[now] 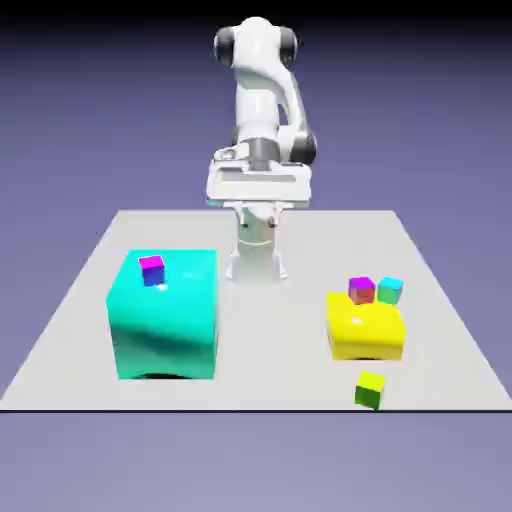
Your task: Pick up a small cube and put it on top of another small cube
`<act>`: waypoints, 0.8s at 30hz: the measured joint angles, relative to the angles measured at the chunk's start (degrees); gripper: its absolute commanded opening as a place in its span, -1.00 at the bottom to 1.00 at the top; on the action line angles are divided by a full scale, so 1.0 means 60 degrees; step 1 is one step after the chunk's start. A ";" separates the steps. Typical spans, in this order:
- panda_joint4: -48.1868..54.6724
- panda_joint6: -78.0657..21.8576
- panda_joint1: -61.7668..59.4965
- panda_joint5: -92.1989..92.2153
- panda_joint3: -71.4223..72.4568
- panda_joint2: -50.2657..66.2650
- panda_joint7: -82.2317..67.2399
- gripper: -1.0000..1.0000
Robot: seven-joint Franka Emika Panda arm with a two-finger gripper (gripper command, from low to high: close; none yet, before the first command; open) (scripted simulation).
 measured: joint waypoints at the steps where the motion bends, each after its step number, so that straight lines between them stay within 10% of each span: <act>1: 0.0304 -0.0356 0.0001 -0.0203 0.0183 0.0346 -0.0013 0.00; 24: 0.7291 -0.8533 0.0030 -0.4871 0.4382 0.8306 -0.0321 0.00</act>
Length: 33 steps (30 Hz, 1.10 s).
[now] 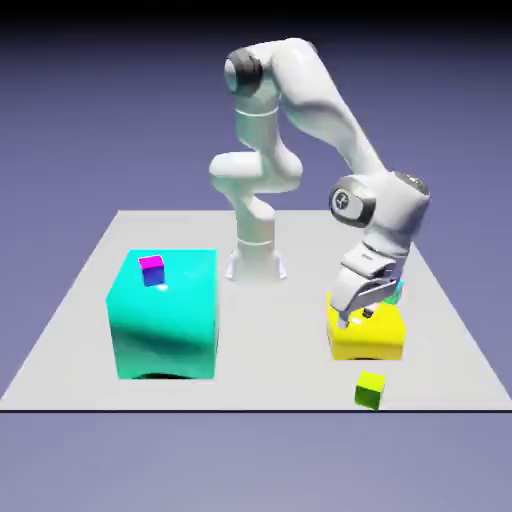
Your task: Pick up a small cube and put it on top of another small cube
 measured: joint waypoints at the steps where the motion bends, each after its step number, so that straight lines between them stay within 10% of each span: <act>1: 0.0304 -0.0356 0.0001 -0.0203 0.0183 0.0346 -0.0013 0.00; 22: 0.6683 -0.7821 0.0027 -0.4465 0.4016 0.7614 -0.0294 0.00; 27: 0.5758 -0.7076 -0.0567 -0.4862 0.3843 0.7969 0.0065 0.00; 28: 0.5535 -0.6888 -0.0695 -0.4931 0.3792 0.8018 0.0143 -1.00; 33: 0.6572 -0.7764 -0.0100 -0.4592 0.4032 0.7789 -0.0216 -1.00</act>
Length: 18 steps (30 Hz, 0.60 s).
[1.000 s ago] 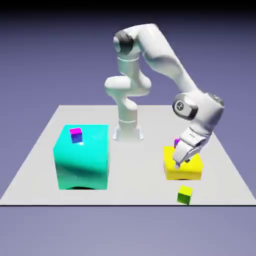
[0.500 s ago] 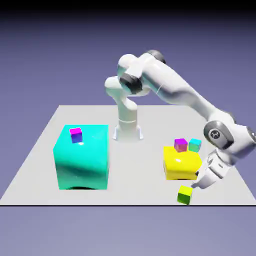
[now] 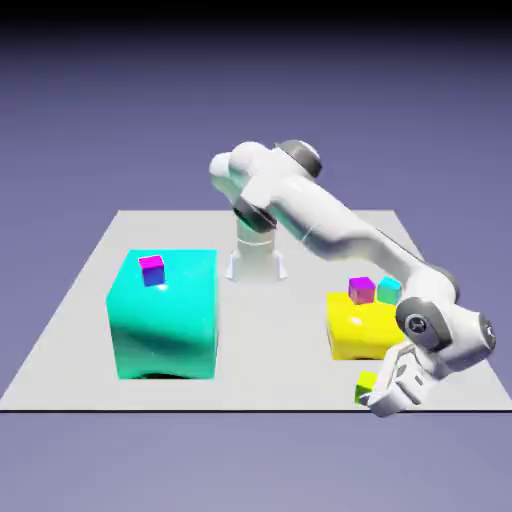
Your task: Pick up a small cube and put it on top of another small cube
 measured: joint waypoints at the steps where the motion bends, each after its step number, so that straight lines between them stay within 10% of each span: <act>1: 0.0223 -0.0188 0.0128 0.0069 0.0051 -0.0049 -0.0078 -1.00; 18: -0.4230 0.1537 -0.0318 0.6714 0.0103 -0.4891 0.3974 -1.00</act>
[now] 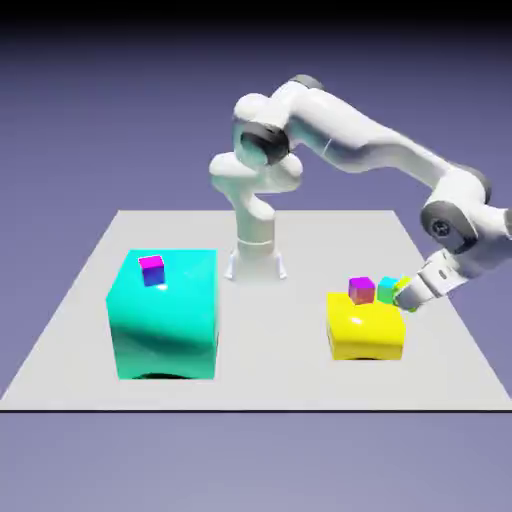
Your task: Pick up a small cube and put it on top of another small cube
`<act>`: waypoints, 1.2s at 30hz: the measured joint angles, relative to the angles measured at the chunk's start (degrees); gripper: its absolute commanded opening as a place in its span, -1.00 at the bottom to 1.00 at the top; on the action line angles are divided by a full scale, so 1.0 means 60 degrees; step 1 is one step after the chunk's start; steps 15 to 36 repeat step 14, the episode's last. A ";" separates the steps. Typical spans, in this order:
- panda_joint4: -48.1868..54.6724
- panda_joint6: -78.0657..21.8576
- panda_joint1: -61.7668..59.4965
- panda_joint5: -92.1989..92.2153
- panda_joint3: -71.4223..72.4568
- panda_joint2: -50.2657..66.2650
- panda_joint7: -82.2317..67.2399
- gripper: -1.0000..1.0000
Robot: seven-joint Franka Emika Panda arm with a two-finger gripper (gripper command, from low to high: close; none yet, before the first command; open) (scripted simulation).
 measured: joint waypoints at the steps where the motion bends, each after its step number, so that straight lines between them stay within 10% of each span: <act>1: -0.0278 0.0108 -0.0028 0.0415 0.0003 -0.0303 0.0253 -1.00; 11: -0.2913 0.1980 -0.0242 0.2154 -0.0074 -0.1613 0.1378 -1.00; 12: -0.3114 0.2182 -0.0255 0.2136 -0.0088 -0.1606 0.1376 1.00; 36: -0.3114 0.2177 -0.0255 0.2116 -0.0088 -0.1606 0.1379 1.00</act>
